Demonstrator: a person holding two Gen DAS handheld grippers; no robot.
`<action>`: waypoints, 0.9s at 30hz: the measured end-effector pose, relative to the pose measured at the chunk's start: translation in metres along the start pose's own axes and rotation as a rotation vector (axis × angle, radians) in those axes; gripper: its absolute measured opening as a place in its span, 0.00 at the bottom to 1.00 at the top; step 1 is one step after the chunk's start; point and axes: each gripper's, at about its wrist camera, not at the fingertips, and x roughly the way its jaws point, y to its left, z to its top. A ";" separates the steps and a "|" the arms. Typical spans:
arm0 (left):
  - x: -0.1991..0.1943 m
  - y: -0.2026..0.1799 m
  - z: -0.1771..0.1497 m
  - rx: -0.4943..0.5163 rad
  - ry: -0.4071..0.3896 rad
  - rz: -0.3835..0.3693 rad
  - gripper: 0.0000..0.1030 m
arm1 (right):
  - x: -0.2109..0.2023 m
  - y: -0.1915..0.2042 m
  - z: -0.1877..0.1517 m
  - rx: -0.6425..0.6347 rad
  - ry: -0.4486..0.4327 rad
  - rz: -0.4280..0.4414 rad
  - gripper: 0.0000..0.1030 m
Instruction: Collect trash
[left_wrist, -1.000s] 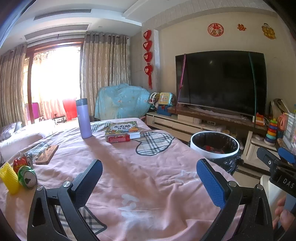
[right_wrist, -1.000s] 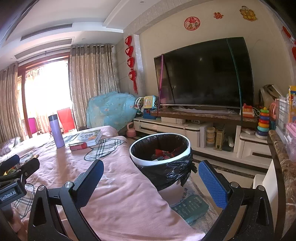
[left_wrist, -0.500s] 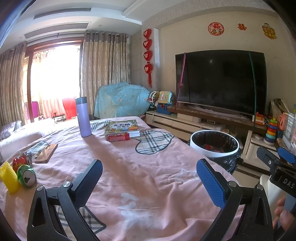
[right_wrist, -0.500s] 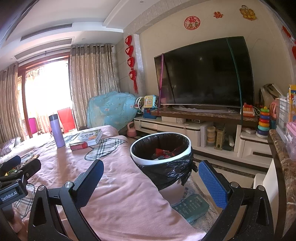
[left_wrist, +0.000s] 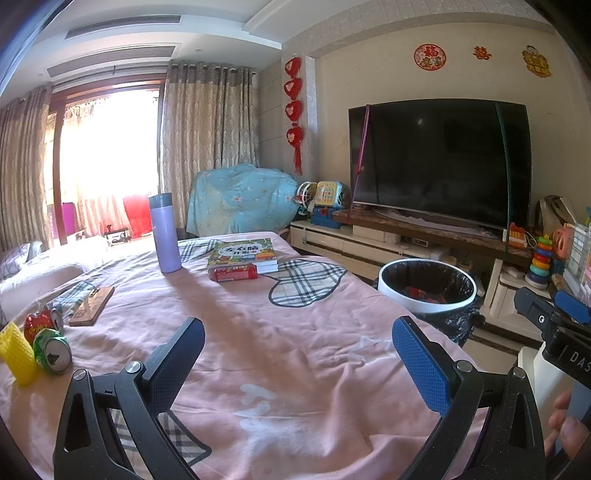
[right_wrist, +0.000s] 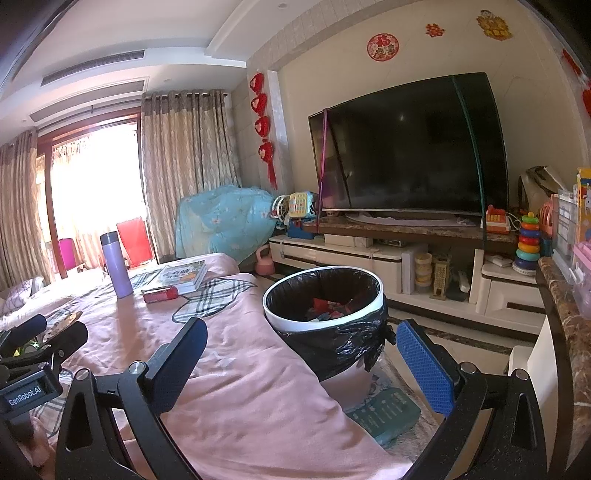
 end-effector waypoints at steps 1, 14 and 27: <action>0.000 0.000 0.000 0.000 0.001 -0.001 0.99 | 0.000 0.000 0.000 0.000 -0.001 0.001 1.00; 0.000 0.000 0.000 0.002 0.003 -0.001 0.99 | -0.002 0.003 0.002 0.010 -0.011 0.010 1.00; 0.002 -0.001 -0.001 0.002 0.006 -0.003 0.99 | -0.002 0.005 0.002 0.014 -0.008 0.016 1.00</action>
